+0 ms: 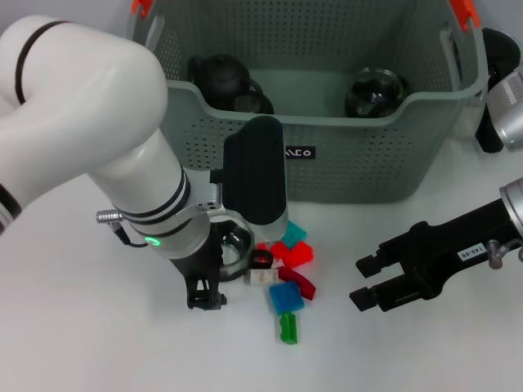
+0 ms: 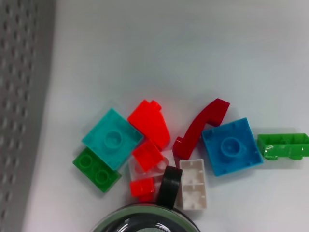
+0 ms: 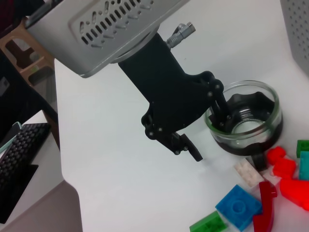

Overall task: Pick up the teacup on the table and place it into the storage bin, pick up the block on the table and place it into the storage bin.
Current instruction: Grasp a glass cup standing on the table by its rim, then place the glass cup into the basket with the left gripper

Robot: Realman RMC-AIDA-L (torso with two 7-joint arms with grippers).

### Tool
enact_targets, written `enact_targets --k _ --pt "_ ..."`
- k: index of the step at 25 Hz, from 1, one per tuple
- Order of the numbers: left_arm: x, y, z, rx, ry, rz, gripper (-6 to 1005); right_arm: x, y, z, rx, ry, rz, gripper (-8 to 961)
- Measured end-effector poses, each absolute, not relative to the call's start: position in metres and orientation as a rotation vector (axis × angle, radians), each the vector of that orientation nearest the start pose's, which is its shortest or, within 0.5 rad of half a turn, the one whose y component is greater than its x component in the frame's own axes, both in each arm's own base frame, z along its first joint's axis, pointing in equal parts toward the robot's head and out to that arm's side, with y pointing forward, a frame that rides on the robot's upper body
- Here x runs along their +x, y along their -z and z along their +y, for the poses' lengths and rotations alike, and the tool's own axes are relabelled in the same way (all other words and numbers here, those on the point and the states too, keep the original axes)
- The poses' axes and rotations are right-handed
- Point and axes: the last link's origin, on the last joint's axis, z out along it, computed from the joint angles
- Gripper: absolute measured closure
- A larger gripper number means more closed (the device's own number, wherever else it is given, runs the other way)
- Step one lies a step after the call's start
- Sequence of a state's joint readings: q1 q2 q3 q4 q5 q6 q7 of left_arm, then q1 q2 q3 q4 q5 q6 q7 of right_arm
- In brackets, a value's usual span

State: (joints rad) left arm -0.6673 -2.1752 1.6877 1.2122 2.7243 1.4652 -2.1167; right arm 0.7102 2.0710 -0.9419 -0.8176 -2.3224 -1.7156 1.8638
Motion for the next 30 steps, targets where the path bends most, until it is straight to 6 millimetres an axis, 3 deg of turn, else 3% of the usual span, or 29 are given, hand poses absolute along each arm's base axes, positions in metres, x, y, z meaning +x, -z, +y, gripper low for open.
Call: enact_targets --k 11,21,30 --pt "-0.163 0.084 0.333 -2.871 -0.957 -0.038 900 0.211 0.015 0.339 -3.126 -0.042 0.829 298" --pt "-0.156 0.081 0.33 -2.881 -0.971 -0.036 944 0.211 0.015 0.339 -3.124 -0.04 0.83 298" --pt "-0.129 0.055 0.326 -2.876 -0.868 -0.141 949 0.213 0.012 0.341 -3.118 -0.033 0.823 298"
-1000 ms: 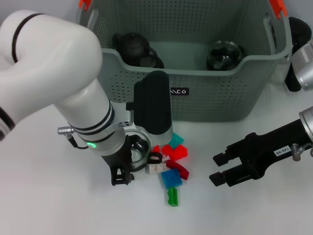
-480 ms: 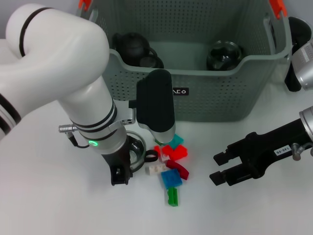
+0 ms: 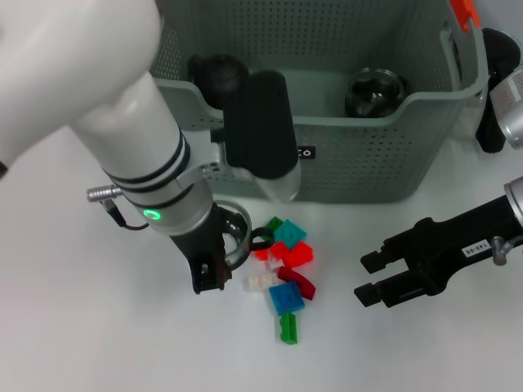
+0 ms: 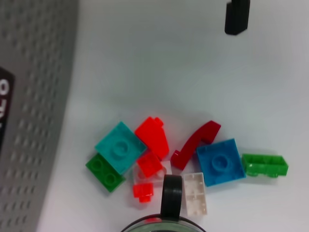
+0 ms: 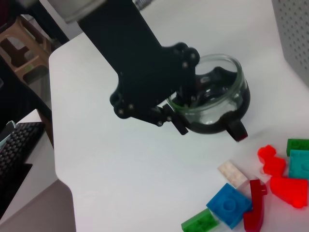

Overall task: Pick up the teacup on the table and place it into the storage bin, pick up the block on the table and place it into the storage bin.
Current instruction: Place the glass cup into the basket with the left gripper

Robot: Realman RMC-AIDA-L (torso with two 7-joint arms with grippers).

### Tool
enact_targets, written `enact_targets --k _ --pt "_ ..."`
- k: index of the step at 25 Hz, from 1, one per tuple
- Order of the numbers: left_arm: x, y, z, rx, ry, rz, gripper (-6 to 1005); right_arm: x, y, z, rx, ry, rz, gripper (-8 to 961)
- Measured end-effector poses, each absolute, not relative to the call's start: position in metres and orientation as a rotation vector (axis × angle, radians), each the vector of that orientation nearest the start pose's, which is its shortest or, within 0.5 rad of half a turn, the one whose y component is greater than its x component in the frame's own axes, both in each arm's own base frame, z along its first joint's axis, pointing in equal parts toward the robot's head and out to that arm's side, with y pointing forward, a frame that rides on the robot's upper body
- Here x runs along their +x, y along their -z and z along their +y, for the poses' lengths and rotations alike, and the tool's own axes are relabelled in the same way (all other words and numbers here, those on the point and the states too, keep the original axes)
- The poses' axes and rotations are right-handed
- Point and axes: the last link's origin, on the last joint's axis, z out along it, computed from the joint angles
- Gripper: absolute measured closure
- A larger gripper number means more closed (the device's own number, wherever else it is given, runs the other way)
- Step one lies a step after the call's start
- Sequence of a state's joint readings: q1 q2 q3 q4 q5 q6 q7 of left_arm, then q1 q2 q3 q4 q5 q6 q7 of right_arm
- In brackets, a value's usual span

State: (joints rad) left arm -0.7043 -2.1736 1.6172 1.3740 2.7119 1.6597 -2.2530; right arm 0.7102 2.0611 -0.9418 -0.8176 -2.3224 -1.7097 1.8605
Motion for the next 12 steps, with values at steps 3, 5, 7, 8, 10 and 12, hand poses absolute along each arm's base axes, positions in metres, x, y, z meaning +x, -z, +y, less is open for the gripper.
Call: enact_targets --k 3,5,7,8,10,12 --pt "-0.125 0.046 0.329 -2.857 -0.781 -0.227 949 0.213 0.011 0.341 -3.119 -0.032 0.813 298" --pt "-0.119 0.04 0.329 -2.868 -0.665 -0.273 950 0.213 0.011 0.341 -3.12 -0.033 0.802 298" --pt "-0.113 0.033 0.328 -2.884 -0.558 -0.297 950 0.214 0.011 0.341 -3.121 -0.03 0.795 298" --pt "-0.11 0.027 0.327 -2.884 -0.506 -0.31 950 0.215 0.011 0.341 -3.121 -0.023 0.794 298" --pt "-0.107 0.015 0.327 -2.884 -0.427 -0.347 950 0.216 0.01 0.341 -3.121 -0.01 0.792 298" --pt "-0.103 0.003 0.325 -2.902 -0.34 -0.387 950 0.216 0.01 0.341 -3.121 0.0 0.785 298"
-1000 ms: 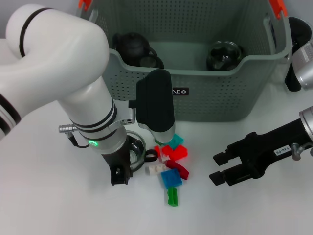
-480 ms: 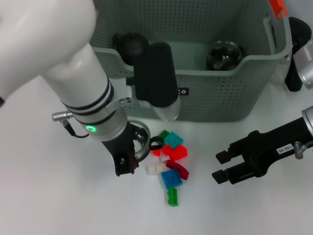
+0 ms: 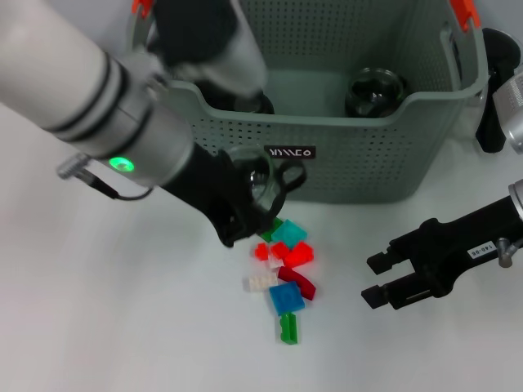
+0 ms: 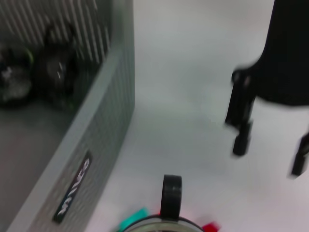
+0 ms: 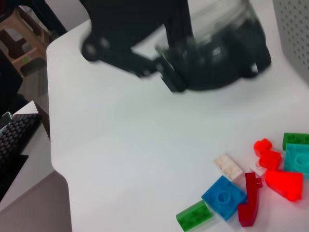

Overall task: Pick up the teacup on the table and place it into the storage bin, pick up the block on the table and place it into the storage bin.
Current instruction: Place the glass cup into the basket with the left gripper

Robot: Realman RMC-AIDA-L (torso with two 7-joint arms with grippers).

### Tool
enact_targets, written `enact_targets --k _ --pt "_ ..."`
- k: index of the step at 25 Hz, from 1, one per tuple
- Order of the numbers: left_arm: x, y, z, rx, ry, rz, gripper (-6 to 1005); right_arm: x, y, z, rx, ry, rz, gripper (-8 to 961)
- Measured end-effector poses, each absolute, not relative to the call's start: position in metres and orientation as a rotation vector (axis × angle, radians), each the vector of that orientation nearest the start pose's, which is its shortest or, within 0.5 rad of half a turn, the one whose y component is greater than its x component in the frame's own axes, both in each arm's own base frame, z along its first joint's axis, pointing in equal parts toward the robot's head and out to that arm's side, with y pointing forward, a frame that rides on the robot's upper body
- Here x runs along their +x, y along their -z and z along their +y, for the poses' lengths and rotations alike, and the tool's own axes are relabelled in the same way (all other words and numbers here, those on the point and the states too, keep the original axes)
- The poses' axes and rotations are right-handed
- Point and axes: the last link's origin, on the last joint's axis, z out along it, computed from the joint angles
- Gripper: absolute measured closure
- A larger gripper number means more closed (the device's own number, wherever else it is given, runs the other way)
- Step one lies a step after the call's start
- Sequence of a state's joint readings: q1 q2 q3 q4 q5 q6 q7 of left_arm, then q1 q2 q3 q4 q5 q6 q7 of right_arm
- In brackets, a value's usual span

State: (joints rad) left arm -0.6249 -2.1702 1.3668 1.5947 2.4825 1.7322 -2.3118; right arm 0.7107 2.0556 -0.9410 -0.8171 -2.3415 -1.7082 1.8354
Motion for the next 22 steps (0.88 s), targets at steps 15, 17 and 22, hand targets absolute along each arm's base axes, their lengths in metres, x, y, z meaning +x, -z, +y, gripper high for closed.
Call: enact_targets --k 15,17,22 --pt "-0.06 -0.049 0.38 -2.906 0.063 -0.456 952 0.214 0.011 0.337 -3.175 0.11 0.744 298" --pt "-0.057 -0.047 0.394 -2.886 0.076 -0.463 952 0.213 0.011 0.337 -3.182 0.114 0.74 298" --pt "-0.062 -0.04 0.428 -2.808 0.1 -0.532 953 0.213 0.009 0.337 -3.19 0.122 0.734 298"
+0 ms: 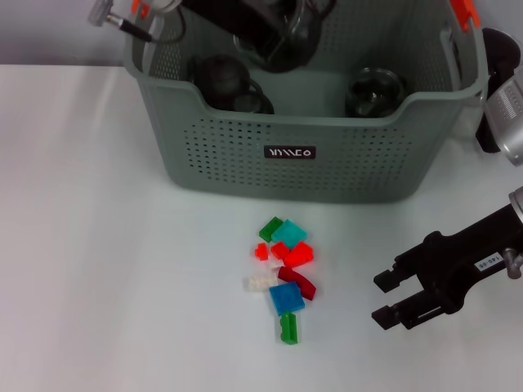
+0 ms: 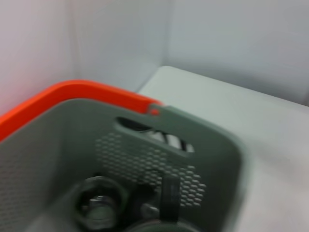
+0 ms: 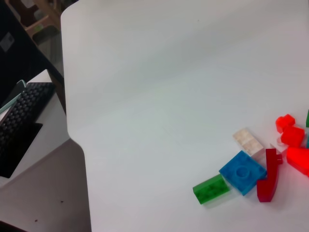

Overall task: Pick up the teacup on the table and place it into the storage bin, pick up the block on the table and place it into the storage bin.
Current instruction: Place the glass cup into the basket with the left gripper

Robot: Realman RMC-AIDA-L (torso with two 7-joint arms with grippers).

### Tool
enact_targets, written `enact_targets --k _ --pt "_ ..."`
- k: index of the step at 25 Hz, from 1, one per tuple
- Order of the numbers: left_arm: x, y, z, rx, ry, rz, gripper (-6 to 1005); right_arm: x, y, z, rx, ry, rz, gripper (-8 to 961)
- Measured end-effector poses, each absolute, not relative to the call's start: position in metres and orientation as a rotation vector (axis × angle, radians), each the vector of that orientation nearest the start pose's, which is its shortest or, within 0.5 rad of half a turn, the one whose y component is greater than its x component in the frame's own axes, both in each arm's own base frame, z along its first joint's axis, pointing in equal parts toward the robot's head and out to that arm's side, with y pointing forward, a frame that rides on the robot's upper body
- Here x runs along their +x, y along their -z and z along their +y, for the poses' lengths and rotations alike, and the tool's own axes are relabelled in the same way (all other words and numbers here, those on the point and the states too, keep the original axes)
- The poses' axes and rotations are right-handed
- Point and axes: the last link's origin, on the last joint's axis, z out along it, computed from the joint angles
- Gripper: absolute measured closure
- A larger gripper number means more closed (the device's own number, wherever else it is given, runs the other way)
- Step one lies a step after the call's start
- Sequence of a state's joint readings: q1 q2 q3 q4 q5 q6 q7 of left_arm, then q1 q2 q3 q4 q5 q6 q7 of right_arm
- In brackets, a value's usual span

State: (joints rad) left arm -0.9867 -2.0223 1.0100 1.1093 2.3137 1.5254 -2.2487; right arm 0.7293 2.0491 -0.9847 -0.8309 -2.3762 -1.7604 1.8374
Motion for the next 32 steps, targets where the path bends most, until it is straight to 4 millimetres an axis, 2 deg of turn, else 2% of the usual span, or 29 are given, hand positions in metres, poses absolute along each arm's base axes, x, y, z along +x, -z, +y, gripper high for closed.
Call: enact_targets --k 4,17,32 --pt "-0.069 -0.032 0.443 -2.77 0.124 -0.595 953 0.21 0.005 0.34 -3.192 0.134 0.715 298" --pt "-0.079 0.004 0.47 -2.626 0.149 -0.676 955 0.203 -0.002 0.355 -3.167 0.226 0.618 296" --pt "-0.081 0.041 0.467 -2.608 -0.001 -0.584 957 0.199 0.003 0.356 -3.167 0.233 0.603 296"
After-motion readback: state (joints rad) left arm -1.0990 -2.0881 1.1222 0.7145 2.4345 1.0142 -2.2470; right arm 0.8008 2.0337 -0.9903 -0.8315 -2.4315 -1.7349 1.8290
